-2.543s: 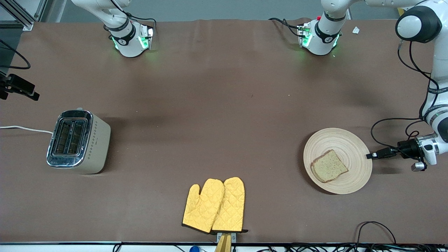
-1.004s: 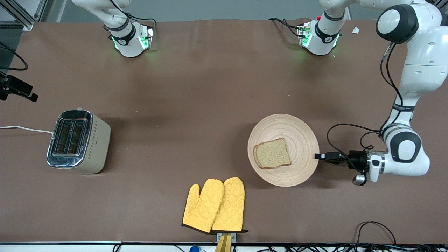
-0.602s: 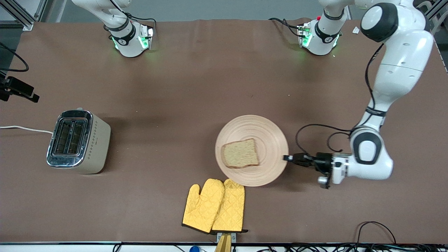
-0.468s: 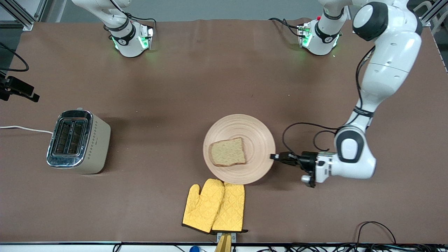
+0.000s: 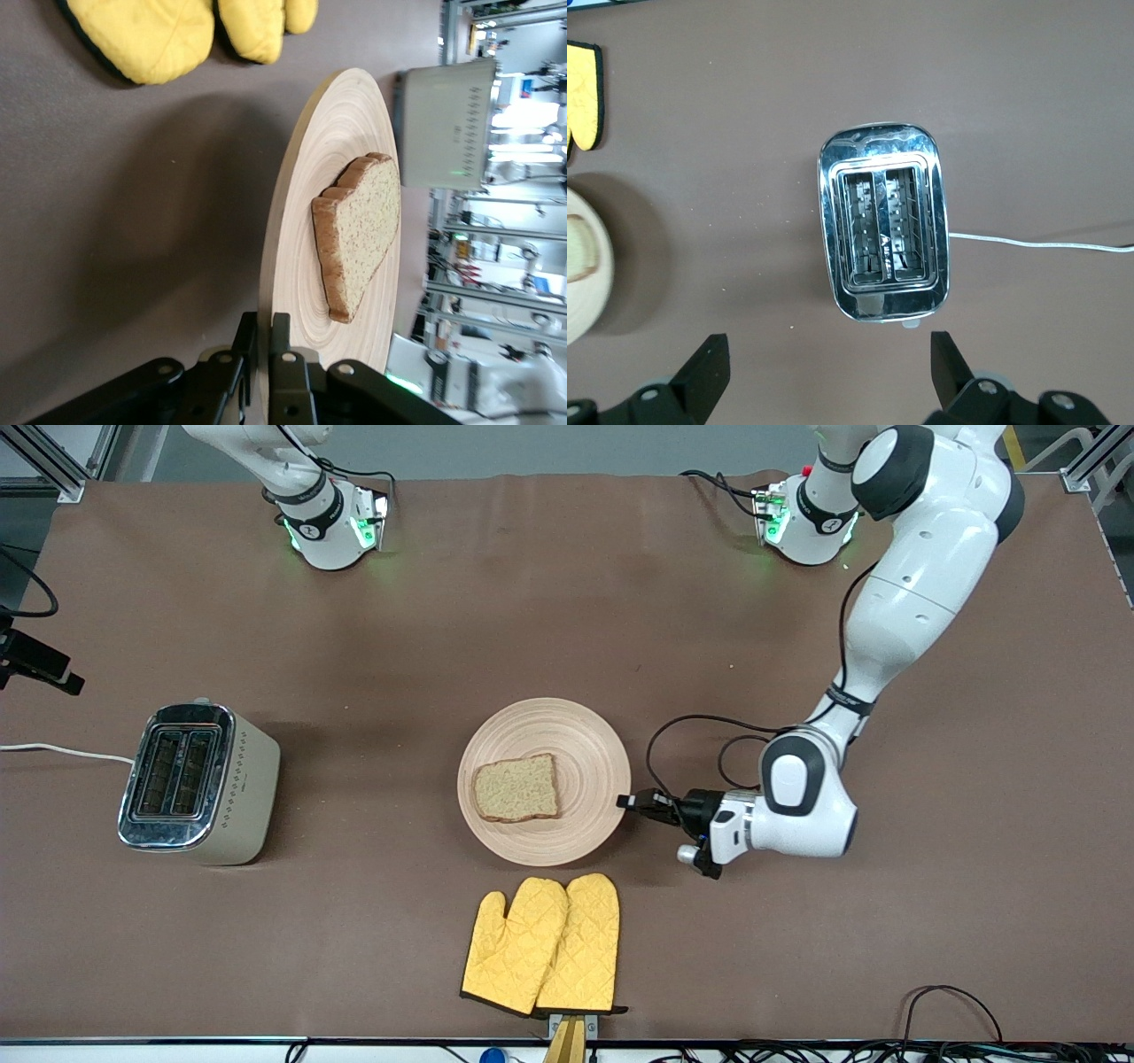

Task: Move plate and put bread in toaster

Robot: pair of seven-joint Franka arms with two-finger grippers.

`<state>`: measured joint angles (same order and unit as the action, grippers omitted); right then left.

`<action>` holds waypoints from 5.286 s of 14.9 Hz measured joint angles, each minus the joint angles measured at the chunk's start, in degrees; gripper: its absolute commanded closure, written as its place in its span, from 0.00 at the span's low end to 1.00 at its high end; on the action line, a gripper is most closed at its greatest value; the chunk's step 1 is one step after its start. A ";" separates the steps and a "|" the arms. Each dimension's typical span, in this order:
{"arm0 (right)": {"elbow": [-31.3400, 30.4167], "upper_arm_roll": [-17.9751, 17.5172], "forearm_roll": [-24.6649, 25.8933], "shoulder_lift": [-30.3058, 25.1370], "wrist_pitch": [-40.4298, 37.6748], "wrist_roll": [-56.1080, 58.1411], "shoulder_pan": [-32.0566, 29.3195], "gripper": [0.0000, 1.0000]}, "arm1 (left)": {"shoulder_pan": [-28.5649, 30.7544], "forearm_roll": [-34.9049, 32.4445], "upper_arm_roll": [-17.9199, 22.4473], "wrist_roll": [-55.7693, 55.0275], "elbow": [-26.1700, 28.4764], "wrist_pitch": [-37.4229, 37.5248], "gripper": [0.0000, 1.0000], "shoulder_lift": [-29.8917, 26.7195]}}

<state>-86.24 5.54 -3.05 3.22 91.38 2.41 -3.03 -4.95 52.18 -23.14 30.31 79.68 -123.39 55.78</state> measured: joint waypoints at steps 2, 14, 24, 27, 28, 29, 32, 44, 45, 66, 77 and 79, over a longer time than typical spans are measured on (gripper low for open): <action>-0.07 -0.33 -1.68 0.50 0.61 0.01 0.47 0.00 | -1.83 0.19 0.03 0.00 0.51 -3.82 0.98 0.96; -16.78 -1.11 -8.21 10.75 31.45 -6.32 14.30 0.00 | -1.94 0.67 3.20 -12.05 -1.04 -7.97 0.00 -1.22; -19.76 -1.09 -9.26 25.18 47.80 -18.25 28.91 0.14 | 4.91 -28.32 8.58 -39.36 -1.64 -5.58 0.00 -17.32; -19.03 -0.89 -13.06 25.95 48.28 -18.22 28.94 0.25 | 4.70 -44.01 8.63 -44.13 -1.69 3.13 0.00 -23.14; -18.56 -0.91 -13.64 25.95 48.28 -18.22 29.01 0.28 | 4.59 -48.50 8.62 -44.75 -1.71 6.76 0.00 -25.36; -18.11 -0.96 -13.77 25.95 48.27 -18.22 29.16 0.30 | 4.56 -51.36 8.63 -45.01 -1.72 10.33 0.00 -27.64; -17.04 -1.06 -13.80 26.50 48.22 -18.16 31.27 0.34 | 5.13 -53.77 8.97 -44.99 -1.68 18.78 0.00 -34.53; -15.75 -0.45 -10.20 29.66 49.34 -17.62 34.23 0.46 | 6.47 -53.84 14.17 -34.61 9.47 32.77 0.00 -57.46; -15.75 -0.45 -10.14 29.92 49.33 -17.62 34.23 0.47 | 6.47 -53.84 14.17 -34.61 10.31 33.32 0.00 -58.31; -14.59 0.07 -9.58 32.30 48.98 -17.59 35.95 1.00 | 8.79 -50.60 14.70 -34.28 10.74 37.07 0.00 -58.06; 9.98 10.55 18.01 24.51 5.74 -15.36 35.04 1.00 | 9.06 -50.60 14.57 -34.29 10.33 39.52 0.00 -58.06; 10.05 11.98 24.66 23.62 3.45 -12.90 34.34 1.00 | 9.01 -50.60 14.49 -34.34 10.03 39.52 0.00 -58.06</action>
<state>-76.19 17.52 21.61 26.84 94.82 -10.49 31.31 4.06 1.58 -8.65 -4.03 89.71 -83.88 -2.28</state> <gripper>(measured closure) 0.952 0.000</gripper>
